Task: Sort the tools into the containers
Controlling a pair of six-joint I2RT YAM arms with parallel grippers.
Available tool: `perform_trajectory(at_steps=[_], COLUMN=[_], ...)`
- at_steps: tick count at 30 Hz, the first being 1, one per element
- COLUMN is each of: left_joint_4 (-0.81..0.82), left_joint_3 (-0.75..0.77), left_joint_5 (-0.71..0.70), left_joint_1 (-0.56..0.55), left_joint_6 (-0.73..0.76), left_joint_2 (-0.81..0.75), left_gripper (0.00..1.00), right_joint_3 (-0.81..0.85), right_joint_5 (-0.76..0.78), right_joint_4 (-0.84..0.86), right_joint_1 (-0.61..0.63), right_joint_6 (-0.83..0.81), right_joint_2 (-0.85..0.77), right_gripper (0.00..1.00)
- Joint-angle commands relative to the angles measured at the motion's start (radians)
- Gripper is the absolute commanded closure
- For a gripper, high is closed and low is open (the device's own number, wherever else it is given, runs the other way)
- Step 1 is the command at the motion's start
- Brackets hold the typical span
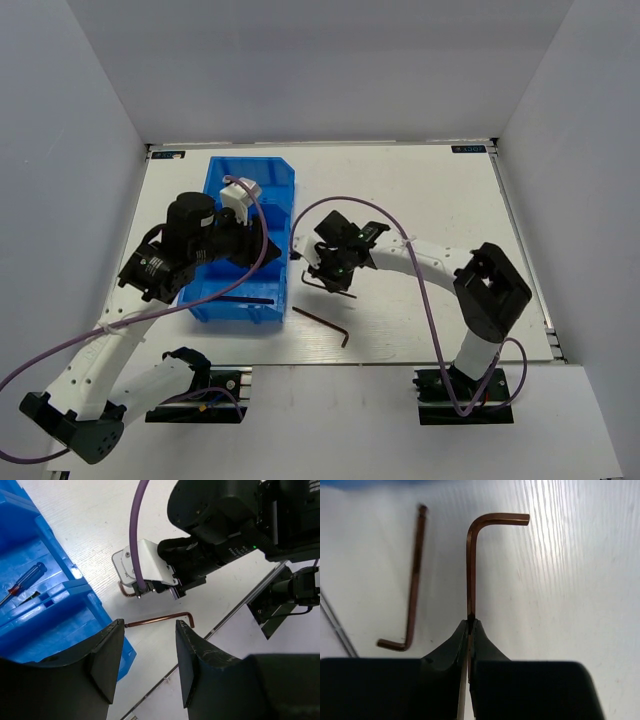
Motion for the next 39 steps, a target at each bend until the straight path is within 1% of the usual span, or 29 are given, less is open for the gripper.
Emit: perform_trajectory(at_steps=[1, 2, 3, 4, 7, 8, 9, 11, 12, 14, 15, 16, 17, 18, 20, 21, 23, 24, 25, 27, 30, 31, 32, 33, 35, 36, 37, 38, 39], left_joint_4=[0.029, 0.038, 0.038, 0.050, 0.060, 0.060, 0.060, 0.060, 0.051, 0.040, 0.026, 0.014, 0.014, 0.002, -0.009, -0.009, -0.020, -0.020, -0.020, -0.008, 0.020, 0.020, 0.030, 0.031, 0.069, 0.069, 0.057, 0.022, 0.002], left_joint_3=[0.058, 0.058, 0.067, 0.067, 0.076, 0.076, 0.076, 0.076, 0.076, 0.076, 0.088, 0.088, 0.088, 0.097, 0.107, 0.107, 0.116, 0.116, 0.116, 0.116, 0.105, 0.105, 0.096, 0.096, 0.096, 0.096, 0.113, 0.137, 0.150], left_joint_5=[0.023, 0.032, 0.032, 0.041, 0.041, 0.041, 0.041, 0.041, 0.041, 0.041, 0.041, 0.041, 0.041, 0.041, 0.041, 0.032, 0.022, -0.004, -0.021, -0.067, -0.067, -0.055, -0.040, 0.001, 0.108, 0.142, 0.176, 0.237, 0.258], left_joint_1=[-0.004, -0.004, -0.004, -0.004, -0.004, -0.004, -0.004, -0.004, -0.004, -0.004, -0.004, -0.004, -0.004, -0.004, -0.004, -0.004, -0.004, -0.004, -0.004, -0.004, -0.004, -0.004, -0.004, -0.004, -0.004, -0.004, -0.004, -0.004, -0.004], left_joint_6=[0.006, 0.006, 0.006, 0.006, 0.006, 0.006, 0.006, 0.006, 0.006, 0.006, 0.006, 0.006, 0.006, 0.006, 0.006, 0.006, 0.006, 0.006, 0.006, -0.020, -0.029, -0.029, -0.029, -0.029, -0.017, 0.003, 0.021, 0.046, 0.102], left_joint_2=[-0.023, -0.023, -0.023, -0.023, -0.023, -0.032, -0.032, -0.032, -0.044, -0.054, -0.064, -0.079, -0.089, -0.098, -0.110, -0.119, -0.119, -0.132, -0.147, -0.168, -0.199, -0.199, -0.186, -0.175, -0.146, -0.098, -0.065, -0.028, 0.044], left_gripper=[0.44, 0.44, 0.44, 0.44, 0.44, 0.44, 0.44, 0.44, 0.44, 0.47, 0.49, 0.51, 0.59, 0.62, 0.67, 0.67, 0.67, 0.67, 0.67, 0.62, 0.60, 0.60, 0.59, 0.59, 0.55, 0.55, 0.57, 0.60, 0.67], right_joint_3=[0.113, 0.170, 0.193, 0.266, 0.354, 0.461, 0.500, 0.648, 0.681, 0.800, 0.837, 0.836, 0.819, 0.815, 0.810, 0.813, 0.824, 0.828, 0.827, 0.812, 0.784, 0.757, 0.747, 0.732, 0.697, 0.686, 0.660, 0.619, 0.592], right_joint_5=[-0.167, -0.229, -0.251, -0.274, -0.331, -0.334, -0.337, -0.337, -0.337, -0.346, -0.362, -0.368, -0.372, -0.406, -0.421, -0.426, -0.422, -0.420, -0.426, -0.441, -0.438, -0.441, -0.448, -0.457, -0.463, -0.445, -0.422, -0.335, -0.302], right_joint_4=[-0.051, -0.053, -0.055, -0.059, -0.053, -0.053, -0.059, -0.074, -0.081, -0.090, -0.088, -0.082, -0.056, -0.047, -0.012, -0.002, 0.020, 0.021, 0.021, 0.013, 0.013, 0.016, 0.018, 0.018, 0.005, -0.005, -0.025, -0.050, -0.077], right_joint_1=[0.013, 0.016, 0.027, 0.033, 0.053, 0.064, 0.070, 0.081, 0.084, 0.082, 0.082, 0.084, 0.084, 0.087, 0.095, 0.096, 0.101, 0.099, 0.099, 0.093, 0.075, 0.060, 0.052, 0.035, 0.004, -0.029, -0.042, -0.055, -0.115], right_joint_6=[-0.020, -0.024, -0.029, -0.035, -0.029, -0.026, -0.012, 0.006, 0.047, 0.092, 0.161, 0.174, 0.192, 0.200, 0.244, 0.265, 0.287, 0.293, 0.287, 0.286, 0.269, 0.267, 0.270, 0.273, 0.281, 0.276, 0.273, 0.245, 0.237], right_joint_2=[-0.035, -0.018, -0.009, 0.002, 0.080, 0.147, 0.174, 0.287, 0.312, 0.423, 0.448, 0.474, 0.478, 0.481, 0.491, 0.502, 0.516, 0.524, 0.524, 0.504, 0.438, 0.421, 0.387, 0.360, 0.309, 0.269, 0.249, 0.181, 0.156], right_gripper=[1.00, 1.00, 1.00, 1.00, 1.00, 1.00, 1.00, 1.00, 1.00, 1.00, 1.00, 1.00, 1.00, 1.00, 1.00, 1.00, 0.90, 0.75, 0.70, 0.64, 0.59, 0.54, 0.54, 0.54, 0.54, 0.55, 0.67, 0.78, 0.94])
